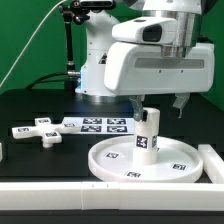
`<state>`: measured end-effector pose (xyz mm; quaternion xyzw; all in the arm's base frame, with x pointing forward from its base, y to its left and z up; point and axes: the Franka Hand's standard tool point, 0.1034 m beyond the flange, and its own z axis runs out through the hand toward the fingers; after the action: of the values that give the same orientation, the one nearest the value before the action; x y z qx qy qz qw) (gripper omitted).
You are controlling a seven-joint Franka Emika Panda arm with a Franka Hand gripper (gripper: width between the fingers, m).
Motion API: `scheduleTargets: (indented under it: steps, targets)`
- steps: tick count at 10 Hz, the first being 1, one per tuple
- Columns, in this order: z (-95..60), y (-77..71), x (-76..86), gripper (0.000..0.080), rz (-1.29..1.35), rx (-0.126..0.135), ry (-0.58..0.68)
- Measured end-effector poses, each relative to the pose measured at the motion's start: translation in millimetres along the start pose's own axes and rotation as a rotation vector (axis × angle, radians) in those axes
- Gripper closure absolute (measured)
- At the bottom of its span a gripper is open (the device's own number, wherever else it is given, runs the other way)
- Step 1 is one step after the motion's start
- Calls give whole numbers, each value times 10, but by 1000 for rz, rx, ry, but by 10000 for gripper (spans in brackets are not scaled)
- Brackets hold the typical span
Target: Assemble round table
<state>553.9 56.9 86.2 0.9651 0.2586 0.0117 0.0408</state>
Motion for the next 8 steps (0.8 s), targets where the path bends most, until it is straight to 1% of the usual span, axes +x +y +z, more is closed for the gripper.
scheduleTargets:
  steps: [1,3,4,5,8]
  targets:
    - [0,-5,21,158,-110,-13,19]
    - [27,-12,-26,152,-327,-13,14]
    - [43,-21,-63,150,-347,-10,8]
    - [53,-13,-85,150,-430,-9,1]
    - [62,12,-100,150,-590,-8,-2]
